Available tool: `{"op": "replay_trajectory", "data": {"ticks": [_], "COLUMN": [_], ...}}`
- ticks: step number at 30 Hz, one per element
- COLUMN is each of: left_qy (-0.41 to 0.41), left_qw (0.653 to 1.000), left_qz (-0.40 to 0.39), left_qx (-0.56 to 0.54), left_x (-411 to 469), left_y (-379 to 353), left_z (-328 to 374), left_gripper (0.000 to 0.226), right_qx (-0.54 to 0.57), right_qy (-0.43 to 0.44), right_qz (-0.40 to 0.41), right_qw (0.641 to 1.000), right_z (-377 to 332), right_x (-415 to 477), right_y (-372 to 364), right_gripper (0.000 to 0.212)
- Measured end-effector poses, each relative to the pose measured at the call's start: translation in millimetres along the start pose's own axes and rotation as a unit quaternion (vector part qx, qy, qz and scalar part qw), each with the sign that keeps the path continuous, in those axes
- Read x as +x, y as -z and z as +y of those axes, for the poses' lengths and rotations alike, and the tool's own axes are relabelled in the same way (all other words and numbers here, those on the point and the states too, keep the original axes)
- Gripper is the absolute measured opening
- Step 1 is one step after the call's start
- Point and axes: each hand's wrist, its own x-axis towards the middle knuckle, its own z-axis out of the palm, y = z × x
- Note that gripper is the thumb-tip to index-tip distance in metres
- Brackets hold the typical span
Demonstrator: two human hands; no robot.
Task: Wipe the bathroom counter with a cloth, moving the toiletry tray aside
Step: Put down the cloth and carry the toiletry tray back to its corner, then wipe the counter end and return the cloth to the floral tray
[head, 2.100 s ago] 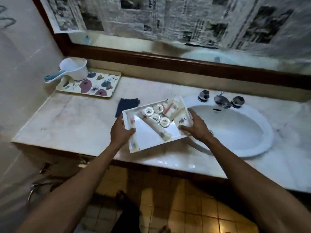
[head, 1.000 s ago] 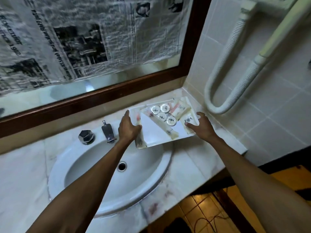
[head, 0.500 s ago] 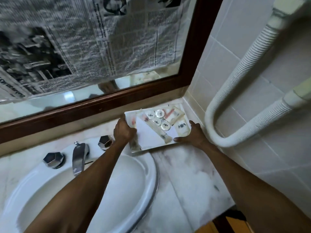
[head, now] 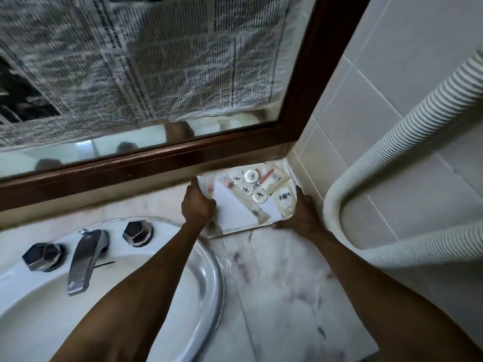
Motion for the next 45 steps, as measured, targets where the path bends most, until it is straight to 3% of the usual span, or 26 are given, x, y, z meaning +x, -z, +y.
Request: {"op": "replay_trajectory", "data": {"ticks": [12,17,26,30,34,38,45], "left_qy": [0.028,0.038,-0.02,-0.104,-0.18,-0.158,-0.11], "left_qw": [0.999,0.999,0.998,0.99,0.98,0.983,0.977], "left_qz": [0.022,0.021,-0.054,-0.054,0.01,0.077,0.173], "left_qx": [-0.002,0.001,0.029,0.083,0.09,0.061,0.063], "left_x": [13.2,15.4,19.5,5.7,-34.5,-72.9,-135.7], "left_y": [-26.1,-30.6,-13.4,27.7,100.3,183.2,330.4], "left_z": [7.5,7.2,0.8,-8.1,-26.4,-87.9,-238.6], "left_gripper": [0.074,0.075,0.084,0.074,0.05,0.032,0.033], "right_qx": [0.053,0.039,-0.037,-0.048,-0.021,0.016,0.042], "right_qy": [0.086,0.063,0.073,0.123,0.229,0.321,0.422], "right_qz": [0.04,0.044,0.067,0.037,0.015,0.009,-0.045], "right_qw": [0.994,0.996,0.994,0.991,0.973,0.947,0.904], "right_z": [3.0,8.5,2.6,-26.5,-93.7,-186.5,-318.7], "right_x": [22.2,20.4,8.6,-7.6,-33.4,-74.0,-176.7], "right_y": [12.4,5.0,2.6,-6.1,-36.0,-86.5,-208.4], "right_gripper": [0.123,0.13,0.109,0.099,0.066,0.042,0.037]}}
